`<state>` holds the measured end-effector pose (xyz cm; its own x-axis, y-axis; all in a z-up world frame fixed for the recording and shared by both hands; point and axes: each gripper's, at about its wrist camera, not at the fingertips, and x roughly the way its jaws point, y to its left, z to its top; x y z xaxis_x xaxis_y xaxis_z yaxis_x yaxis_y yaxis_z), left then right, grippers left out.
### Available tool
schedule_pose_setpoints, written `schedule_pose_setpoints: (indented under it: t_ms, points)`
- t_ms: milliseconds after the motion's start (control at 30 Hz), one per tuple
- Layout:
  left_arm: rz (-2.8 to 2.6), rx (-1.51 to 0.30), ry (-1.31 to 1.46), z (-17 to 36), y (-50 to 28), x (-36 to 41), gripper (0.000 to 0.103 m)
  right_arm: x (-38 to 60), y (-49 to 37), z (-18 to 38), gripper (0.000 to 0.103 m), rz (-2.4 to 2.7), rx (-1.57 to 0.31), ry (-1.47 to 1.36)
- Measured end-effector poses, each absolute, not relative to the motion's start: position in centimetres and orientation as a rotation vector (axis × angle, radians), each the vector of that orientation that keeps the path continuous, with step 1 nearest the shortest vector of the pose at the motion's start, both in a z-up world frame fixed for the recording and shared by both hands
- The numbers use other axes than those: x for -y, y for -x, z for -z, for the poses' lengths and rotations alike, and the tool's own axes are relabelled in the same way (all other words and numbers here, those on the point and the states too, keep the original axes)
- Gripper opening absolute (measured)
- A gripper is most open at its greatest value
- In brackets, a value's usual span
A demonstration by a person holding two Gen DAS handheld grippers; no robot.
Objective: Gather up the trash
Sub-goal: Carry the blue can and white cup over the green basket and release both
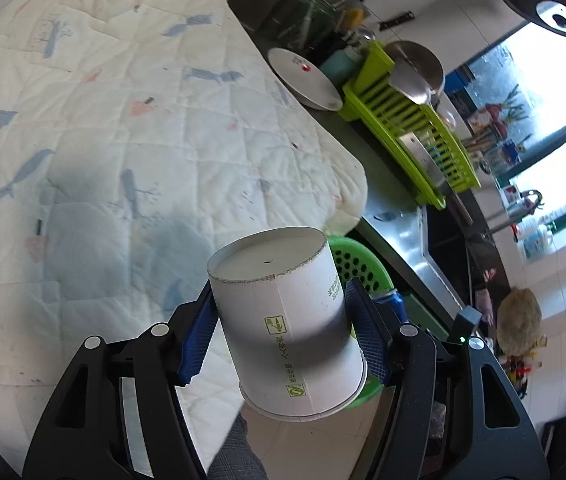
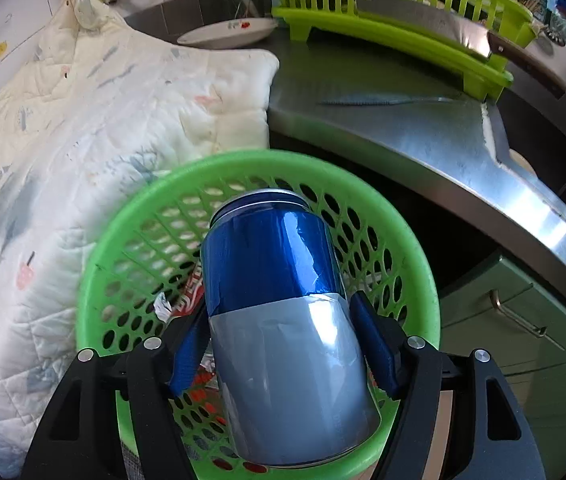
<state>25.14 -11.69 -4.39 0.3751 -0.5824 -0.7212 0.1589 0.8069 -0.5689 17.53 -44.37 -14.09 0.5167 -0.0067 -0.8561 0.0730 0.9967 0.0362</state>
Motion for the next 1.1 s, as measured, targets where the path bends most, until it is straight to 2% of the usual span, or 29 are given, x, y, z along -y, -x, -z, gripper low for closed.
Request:
schedule_pose_setpoints:
  t_ms: [367,733,1100]
  points:
    - [0.591,-1.146,0.367,5.6,-24.2,18.4,0.062,45.4,-15.9,12.9,0.069,0.043,-0.979,-0.108]
    - [0.649,-1.210,0.307,7.9,-24.1,24.8,0.063,46.4,-9.4,8.9,0.077,0.065,-0.857,-0.142]
    - [0.724,-1.281,0.267,10.5,-24.2,31.1,0.064,47.7,-4.8,7.8,0.078,0.078,-0.780,-0.203]
